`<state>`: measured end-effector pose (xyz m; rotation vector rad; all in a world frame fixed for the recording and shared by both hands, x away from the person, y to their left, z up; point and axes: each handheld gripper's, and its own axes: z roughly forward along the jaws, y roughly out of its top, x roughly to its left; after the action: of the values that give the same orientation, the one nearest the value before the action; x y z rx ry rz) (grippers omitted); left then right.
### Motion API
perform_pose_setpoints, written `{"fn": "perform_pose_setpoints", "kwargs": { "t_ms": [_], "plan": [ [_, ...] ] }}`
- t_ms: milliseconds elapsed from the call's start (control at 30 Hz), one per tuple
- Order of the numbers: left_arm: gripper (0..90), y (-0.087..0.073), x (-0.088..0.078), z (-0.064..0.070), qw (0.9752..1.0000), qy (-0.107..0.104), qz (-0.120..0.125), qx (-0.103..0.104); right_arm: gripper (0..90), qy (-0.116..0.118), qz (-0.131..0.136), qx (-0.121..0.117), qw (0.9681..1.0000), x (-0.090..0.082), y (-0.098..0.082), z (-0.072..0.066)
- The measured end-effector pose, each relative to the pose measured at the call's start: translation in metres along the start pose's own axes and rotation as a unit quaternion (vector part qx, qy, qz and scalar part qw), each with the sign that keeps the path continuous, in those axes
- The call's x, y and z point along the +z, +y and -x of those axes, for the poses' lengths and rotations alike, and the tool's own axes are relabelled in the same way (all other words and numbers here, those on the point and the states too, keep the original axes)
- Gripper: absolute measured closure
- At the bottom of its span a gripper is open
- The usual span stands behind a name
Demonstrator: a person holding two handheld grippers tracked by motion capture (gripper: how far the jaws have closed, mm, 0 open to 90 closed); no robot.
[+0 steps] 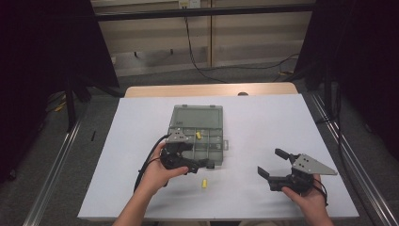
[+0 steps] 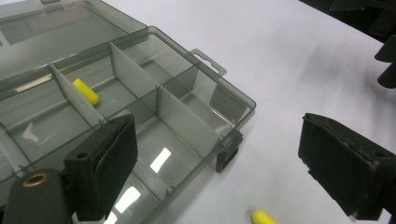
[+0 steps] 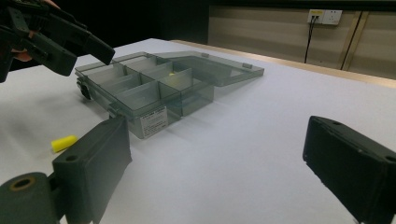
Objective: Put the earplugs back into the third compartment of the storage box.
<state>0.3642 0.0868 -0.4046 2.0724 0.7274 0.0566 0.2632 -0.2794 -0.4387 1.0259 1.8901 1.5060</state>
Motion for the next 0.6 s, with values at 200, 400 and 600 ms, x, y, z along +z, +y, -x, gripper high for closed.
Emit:
{"fn": "perform_pose_setpoints", "kwargs": {
  "t_ms": [200, 400, 600],
  "plan": [
    [11.7, -0.006, -0.002, 0.002, 1.0, -0.006, 0.0, 0.0, 7.4, 0.0, 0.0, -0.001, 1.0, 0.0, 0.0, 0.0],
    [11.6, -0.012, -0.002, 0.004, 0.9999, -0.011, -0.004, -0.001, 7.4, -0.001, -0.001, -0.003, 1.0, 0.0, 0.0, -0.001],
    [11.6, -0.017, -0.001, 0.007, 0.9999, -0.015, -0.006, 0.0, 7.4, -0.001, -0.001, -0.002, 1.0, 0.0, 0.0, -0.001]
  ]
}}
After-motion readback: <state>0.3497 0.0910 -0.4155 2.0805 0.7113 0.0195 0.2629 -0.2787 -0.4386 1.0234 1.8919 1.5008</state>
